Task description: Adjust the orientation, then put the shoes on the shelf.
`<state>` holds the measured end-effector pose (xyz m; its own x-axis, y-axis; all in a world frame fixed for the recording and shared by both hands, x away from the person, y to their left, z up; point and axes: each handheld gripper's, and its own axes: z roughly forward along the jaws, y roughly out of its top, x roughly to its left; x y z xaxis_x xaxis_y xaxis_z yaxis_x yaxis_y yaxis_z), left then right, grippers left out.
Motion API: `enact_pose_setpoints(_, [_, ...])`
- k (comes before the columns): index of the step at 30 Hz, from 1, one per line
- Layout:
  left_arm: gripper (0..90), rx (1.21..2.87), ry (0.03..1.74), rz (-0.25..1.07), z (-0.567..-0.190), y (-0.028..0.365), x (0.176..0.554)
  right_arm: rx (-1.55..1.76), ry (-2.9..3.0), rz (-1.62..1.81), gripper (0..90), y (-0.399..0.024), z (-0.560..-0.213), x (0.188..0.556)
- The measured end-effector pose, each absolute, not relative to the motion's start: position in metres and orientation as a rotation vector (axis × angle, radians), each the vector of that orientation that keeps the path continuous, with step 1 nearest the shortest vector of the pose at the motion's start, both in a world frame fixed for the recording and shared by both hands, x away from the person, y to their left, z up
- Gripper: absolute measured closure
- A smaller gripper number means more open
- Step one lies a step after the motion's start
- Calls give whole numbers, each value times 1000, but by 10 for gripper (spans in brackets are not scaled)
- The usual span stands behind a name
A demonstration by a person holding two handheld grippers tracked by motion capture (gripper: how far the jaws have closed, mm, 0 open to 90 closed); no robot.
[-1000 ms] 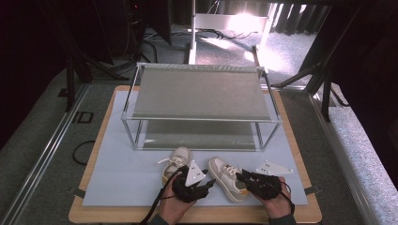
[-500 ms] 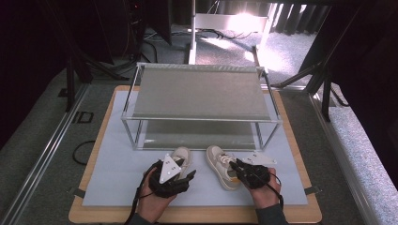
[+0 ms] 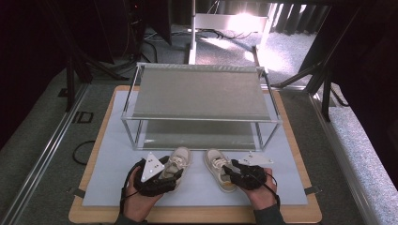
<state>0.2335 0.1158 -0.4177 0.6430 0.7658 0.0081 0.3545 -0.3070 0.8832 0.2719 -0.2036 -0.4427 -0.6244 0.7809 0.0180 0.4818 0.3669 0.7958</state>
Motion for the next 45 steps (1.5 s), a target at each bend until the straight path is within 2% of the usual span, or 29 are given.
enact_pose_setpoints(5, [292,1902,871,464,-418,126,236,1096,2257,1238,468,-212,-435,268])
enact_pose_setpoints(9, [280,1901,884,451,-420,133,236,1086,2258,1281,421,-219,-434,265])
enact_pose_setpoints(14, [196,1920,900,447,-426,135,237,1057,2288,1315,358,-230,-440,258])
enact_pose_setpoints(23, [88,1933,919,382,-437,138,235,1030,2303,1367,316,-236,-440,251])
enact_pose_setpoints(31, [60,1937,920,336,-450,138,232,984,2350,1382,221,-231,-446,247])
enact_pose_setpoints(45, [59,2027,948,338,-474,129,243,990,2411,1286,214,-221,-465,252])
